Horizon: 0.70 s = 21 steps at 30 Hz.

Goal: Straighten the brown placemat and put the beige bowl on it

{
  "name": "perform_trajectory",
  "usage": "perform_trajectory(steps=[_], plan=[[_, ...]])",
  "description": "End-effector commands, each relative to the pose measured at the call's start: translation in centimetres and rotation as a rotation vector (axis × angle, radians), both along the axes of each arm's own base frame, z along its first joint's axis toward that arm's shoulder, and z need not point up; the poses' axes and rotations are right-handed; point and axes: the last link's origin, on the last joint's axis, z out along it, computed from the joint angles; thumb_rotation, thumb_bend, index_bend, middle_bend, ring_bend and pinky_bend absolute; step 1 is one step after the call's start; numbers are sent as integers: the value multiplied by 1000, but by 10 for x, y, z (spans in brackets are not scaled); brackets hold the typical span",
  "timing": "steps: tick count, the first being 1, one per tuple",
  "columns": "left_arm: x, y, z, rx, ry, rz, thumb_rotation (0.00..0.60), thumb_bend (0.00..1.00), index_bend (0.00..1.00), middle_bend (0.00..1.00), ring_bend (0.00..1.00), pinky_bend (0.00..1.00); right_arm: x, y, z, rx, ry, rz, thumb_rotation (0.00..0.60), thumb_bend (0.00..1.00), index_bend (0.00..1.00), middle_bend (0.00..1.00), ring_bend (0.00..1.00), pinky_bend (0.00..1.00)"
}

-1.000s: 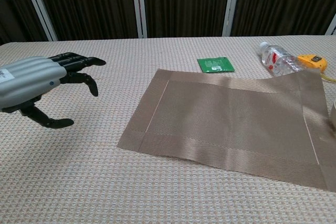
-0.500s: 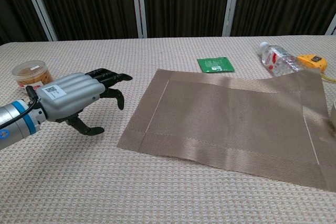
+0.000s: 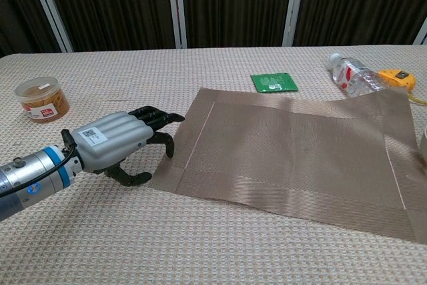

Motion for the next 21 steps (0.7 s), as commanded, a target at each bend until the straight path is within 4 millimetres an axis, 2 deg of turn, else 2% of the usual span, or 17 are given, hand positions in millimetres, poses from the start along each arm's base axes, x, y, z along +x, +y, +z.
perform_trajectory(steps=[1,10,17,21], plan=[[2,-2,-4,-4,-6,1,600,268,358,0,0,0,1,1,1,-4,-4,7,600,0,0,0,0,0],[6,-6,-10,-10,4,-5,600,288,370,0,0,0,4,4,1,10,-16,25,600,0,0,0,0,0],[12,-8,-13,-17,2,-10,600,431,442,0,0,0,6,6,3,5,-24,39,600,0,0,0,0,0],[14,-9,-16,-23,0,-6,600,447,484,0,0,0,8,7,4,5,-29,46,600,0,0,0,0,0]])
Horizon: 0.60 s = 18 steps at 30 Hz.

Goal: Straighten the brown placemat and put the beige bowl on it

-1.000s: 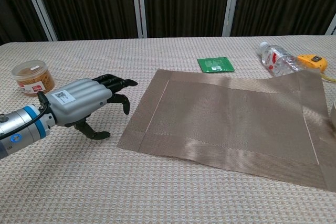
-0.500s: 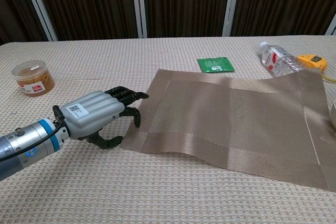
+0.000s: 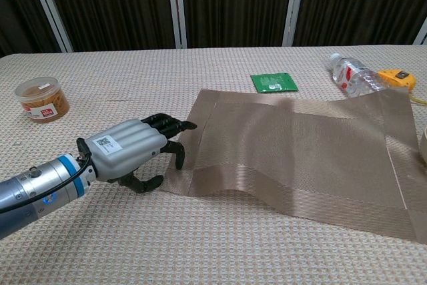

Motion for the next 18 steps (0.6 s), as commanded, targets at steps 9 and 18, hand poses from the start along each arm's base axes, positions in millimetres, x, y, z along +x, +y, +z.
perform_trajectory(steps=[9,18], plan=[[8,-1,-6,10,-10,-8,600,450,537,0,0,0,3,3,3,1,-13,15,600,0,0,0,0,0],[16,-4,-11,6,-19,-17,600,574,596,0,0,0,5,5,5,-2,-21,29,600,0,0,0,0,0]])
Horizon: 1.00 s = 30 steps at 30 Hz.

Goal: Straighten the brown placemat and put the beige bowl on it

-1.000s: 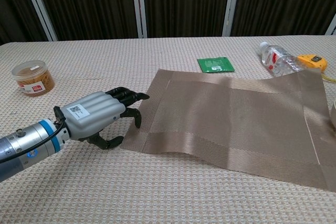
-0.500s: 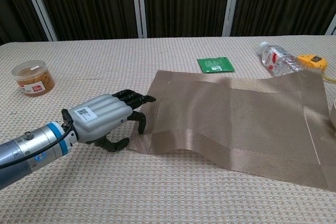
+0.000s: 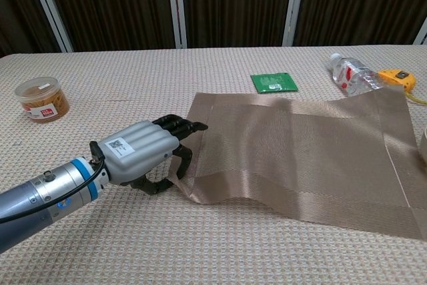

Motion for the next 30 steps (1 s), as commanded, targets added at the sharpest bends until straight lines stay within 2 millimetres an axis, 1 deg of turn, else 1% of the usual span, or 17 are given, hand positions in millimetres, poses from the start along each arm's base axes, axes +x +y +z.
perform_trajectory(steps=[1,6,10,13,15,16,17,19,20,23,25,26,28,30], plan=[[2,-1,-1,-1,-1,-1,600,578,609,0,0,0,1,1,1,-1,-3,3,600,0,0,0,0,0],[3,-1,-2,1,-8,3,600,578,660,0,0,0,1,1,1,-1,-6,9,600,0,0,0,0,0],[2,3,5,25,-27,14,600,581,679,0,0,0,1,2,1,0,-9,11,600,0,0,0,0,0],[-4,9,17,62,-47,36,600,581,688,0,0,0,2,2,2,0,-12,13,600,0,0,0,0,0],[-13,13,29,89,-55,57,600,580,689,0,0,0,2,2,2,0,-13,14,600,0,0,0,0,0],[-20,14,38,105,-60,72,600,581,689,0,0,0,2,3,3,1,-15,15,600,0,0,0,0,0],[-24,14,43,112,-61,78,600,581,689,0,0,0,2,3,3,1,-16,16,600,0,0,0,0,0],[-40,11,59,129,-53,90,600,581,689,0,0,0,3,3,3,2,-18,20,600,0,0,0,0,0],[-50,8,69,134,-40,93,600,581,689,0,0,0,3,3,3,3,-20,21,600,0,0,0,0,0],[-68,-2,86,145,-4,91,600,580,689,0,0,0,4,4,2,6,-21,26,600,0,0,0,0,0],[-81,-17,101,148,16,84,600,580,689,0,0,0,5,4,2,10,-21,29,600,0,0,0,0,0],[-84,-21,104,145,18,83,600,580,689,0,0,0,5,4,1,11,-22,30,600,0,0,0,0,0],[-92,-40,116,129,25,83,600,581,690,0,0,0,6,5,1,14,-22,36,600,0,0,0,0,0],[-95,-53,123,114,32,86,600,581,689,0,0,0,7,6,1,14,-24,41,600,0,0,0,0,0]])
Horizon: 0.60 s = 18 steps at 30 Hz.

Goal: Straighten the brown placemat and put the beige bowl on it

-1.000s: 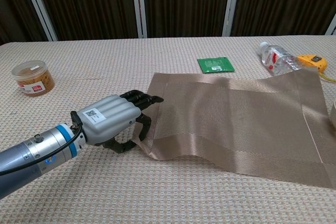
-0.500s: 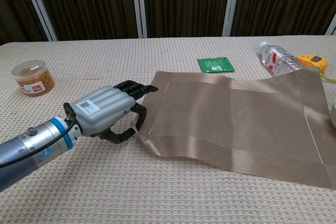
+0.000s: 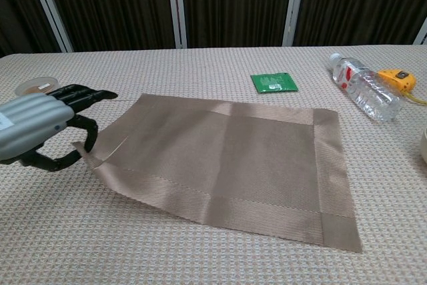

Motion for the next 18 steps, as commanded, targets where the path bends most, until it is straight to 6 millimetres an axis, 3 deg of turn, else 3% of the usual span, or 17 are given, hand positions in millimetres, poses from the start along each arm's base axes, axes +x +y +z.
perform_trajectory(steps=[1,9,18], plan=[[-11,-36,17,-36,12,6,600,580,689,0,0,0,1,1,0,0,-2,6,600,0,0,0,0,0],[-7,-73,18,-102,47,-5,600,579,690,0,0,0,5,6,0,-1,1,25,600,0,0,0,0,0],[-14,-71,14,-86,127,-8,600,579,693,0,0,0,5,7,-2,-2,10,21,600,0,0,0,0,0]])
